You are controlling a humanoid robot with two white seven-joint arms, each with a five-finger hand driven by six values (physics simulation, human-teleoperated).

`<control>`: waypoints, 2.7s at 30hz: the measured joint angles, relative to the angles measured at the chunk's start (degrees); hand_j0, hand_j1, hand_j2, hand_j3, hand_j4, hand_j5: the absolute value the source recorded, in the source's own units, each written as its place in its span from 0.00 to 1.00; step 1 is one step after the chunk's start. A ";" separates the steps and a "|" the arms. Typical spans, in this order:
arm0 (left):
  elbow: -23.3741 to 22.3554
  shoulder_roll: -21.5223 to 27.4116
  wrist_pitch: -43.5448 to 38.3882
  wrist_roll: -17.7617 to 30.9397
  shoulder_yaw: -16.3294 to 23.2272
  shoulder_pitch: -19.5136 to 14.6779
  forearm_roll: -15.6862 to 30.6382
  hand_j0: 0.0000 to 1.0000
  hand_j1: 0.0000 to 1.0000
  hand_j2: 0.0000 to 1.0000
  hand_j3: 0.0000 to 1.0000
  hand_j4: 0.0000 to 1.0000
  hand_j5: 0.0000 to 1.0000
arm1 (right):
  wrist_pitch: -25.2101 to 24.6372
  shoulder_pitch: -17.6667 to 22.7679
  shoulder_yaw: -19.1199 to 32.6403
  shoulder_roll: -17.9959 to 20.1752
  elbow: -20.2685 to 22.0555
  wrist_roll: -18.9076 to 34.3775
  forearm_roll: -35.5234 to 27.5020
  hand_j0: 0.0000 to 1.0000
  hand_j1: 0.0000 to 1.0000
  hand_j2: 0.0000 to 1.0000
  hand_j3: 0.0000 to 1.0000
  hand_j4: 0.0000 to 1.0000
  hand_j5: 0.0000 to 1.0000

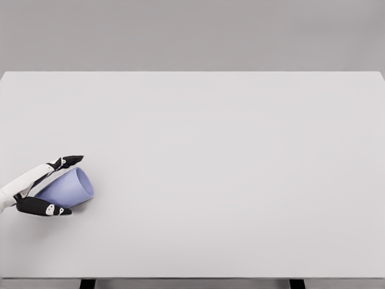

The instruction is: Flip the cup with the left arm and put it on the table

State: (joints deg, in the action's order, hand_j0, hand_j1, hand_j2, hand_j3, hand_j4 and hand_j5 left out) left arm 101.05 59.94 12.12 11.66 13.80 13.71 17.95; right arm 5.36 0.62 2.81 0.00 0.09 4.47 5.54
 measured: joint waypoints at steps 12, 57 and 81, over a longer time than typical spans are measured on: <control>0.01 -1.77 -2.33 0.19 2.12 -3.08 -2.44 0.99 0.99 0.99 0.99 0.99 0.99 | 0.00 0.00 0.00 0.00 0.00 0.00 0.00 1.00 1.00 1.00 1.00 1.00 1.00; -12.99 -13.41 16.39 23.06 6.50 -22.14 46.84 0.54 0.54 0.54 0.54 0.54 0.54 | 0.00 0.00 0.00 0.00 0.00 0.00 0.00 1.00 1.00 1.00 1.00 1.00 1.00; -37.67 -42.85 22.16 23.33 7.60 -35.60 21.66 0.58 0.58 0.58 0.58 0.58 0.58 | 0.00 0.00 0.00 0.00 0.00 0.00 0.00 1.00 1.00 1.00 1.00 1.00 1.00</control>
State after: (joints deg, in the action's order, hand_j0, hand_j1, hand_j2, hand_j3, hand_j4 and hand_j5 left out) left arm 63.38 17.09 34.28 34.99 21.40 -21.88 39.61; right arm 5.36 0.62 2.81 0.00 0.09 4.47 5.55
